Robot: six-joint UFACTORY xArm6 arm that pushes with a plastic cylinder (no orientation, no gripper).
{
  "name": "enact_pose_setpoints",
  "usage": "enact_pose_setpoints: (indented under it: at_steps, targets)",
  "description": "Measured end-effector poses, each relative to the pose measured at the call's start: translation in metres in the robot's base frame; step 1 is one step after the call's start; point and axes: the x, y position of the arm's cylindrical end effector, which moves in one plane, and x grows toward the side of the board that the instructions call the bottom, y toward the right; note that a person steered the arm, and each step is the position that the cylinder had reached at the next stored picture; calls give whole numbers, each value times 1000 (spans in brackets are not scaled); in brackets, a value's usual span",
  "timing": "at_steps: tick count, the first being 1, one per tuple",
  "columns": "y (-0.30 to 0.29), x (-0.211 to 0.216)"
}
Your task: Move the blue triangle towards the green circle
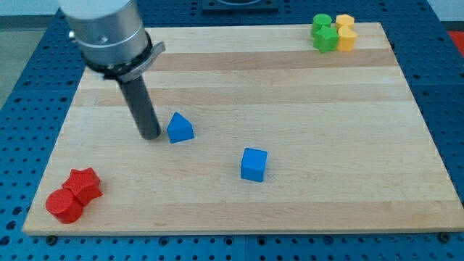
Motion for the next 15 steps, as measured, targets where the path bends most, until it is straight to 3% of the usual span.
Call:
enact_pose_setpoints:
  at_steps: [1, 2, 3, 4, 8, 9, 10, 11, 12, 14, 15]
  targets:
    - [42, -8]
    - [36, 8]
    - [-3, 55]
    - [16, 61]
    - [142, -46]
    - [96, -75]
    - [91, -105]
    - [85, -93]
    - [59, -45]
    - [133, -66]
    - [138, -91]
